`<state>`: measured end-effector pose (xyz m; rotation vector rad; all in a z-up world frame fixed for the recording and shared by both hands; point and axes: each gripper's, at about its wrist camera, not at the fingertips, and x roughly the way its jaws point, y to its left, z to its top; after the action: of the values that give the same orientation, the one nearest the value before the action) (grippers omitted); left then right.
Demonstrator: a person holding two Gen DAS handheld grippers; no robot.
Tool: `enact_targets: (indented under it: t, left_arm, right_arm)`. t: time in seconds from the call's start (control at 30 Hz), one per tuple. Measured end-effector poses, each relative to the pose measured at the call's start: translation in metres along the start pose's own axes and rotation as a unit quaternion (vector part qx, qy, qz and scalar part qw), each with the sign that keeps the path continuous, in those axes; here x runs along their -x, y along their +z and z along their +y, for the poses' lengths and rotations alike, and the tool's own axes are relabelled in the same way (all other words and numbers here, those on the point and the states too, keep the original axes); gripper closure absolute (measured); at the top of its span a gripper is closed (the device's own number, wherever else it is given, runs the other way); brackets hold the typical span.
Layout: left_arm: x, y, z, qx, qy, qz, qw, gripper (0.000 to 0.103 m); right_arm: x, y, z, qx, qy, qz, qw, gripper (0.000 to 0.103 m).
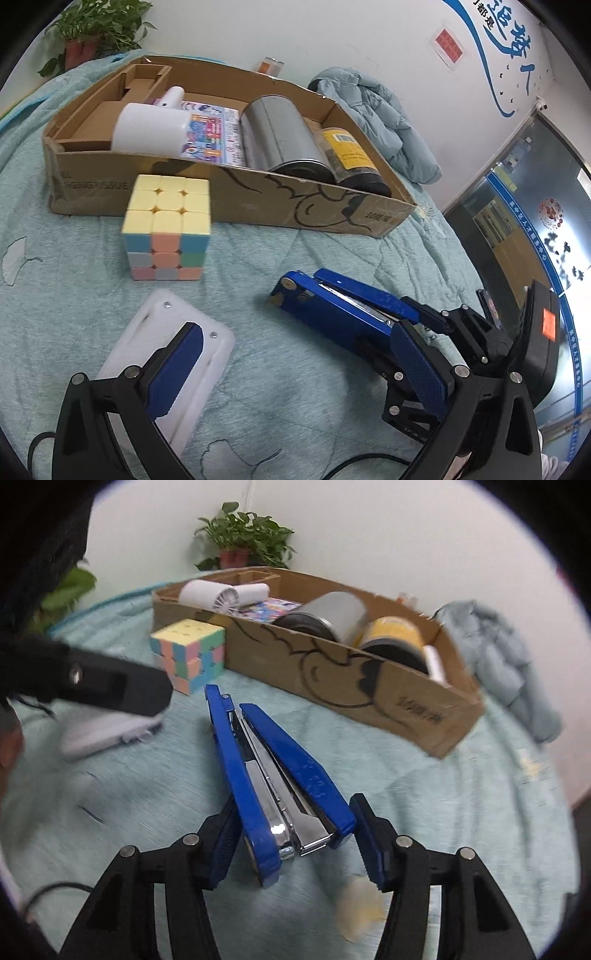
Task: Organize rigid objects
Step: 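Close the blue stapler and set it upright on the quilt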
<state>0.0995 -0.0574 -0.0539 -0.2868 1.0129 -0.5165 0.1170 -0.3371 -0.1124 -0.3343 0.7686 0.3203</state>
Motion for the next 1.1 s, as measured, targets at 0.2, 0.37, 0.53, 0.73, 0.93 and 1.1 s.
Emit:
enact_targets:
  t: [0.2,0.37,0.53,0.73,0.93,1.1]
  left_arm:
    - [-0.004,0.007,-0.001,0.014,-0.022,0.003,0.9997,0.001]
    - [-0.004,0.003,0.005,0.028,-0.023,0.016,0.9992,0.001]
    - [-0.011,-0.004,0.003,0.035,-0.06,0.046,0.9965,0.001]
    - [-0.032,-0.012,-0.009,0.053,-0.091,0.079,0.9913,0.001]
    - [-0.045,-0.019,-0.012,0.071,-0.106,0.094,0.9874,0.001]
    - [-0.06,-0.021,-0.023,0.058,-0.096,0.114,0.9871,0.003]
  right_arm:
    - [0.011,-0.017,0.037,0.151,-0.12,-0.027,0.981,0.049]
    - [0.048,-0.03,0.056,0.164,-0.007,-0.081,0.983,0.039]
    - [0.047,-0.022,0.013,0.03,0.086,-0.064,0.994,0.038]
    - [0.006,-0.023,0.008,-0.004,0.106,0.011,0.994,0.038]
    - [0.004,-0.021,0.014,-0.04,0.099,0.011,0.994,0.045]
    - [-0.002,-0.012,-0.007,-0.147,0.148,0.038,0.977,0.045]
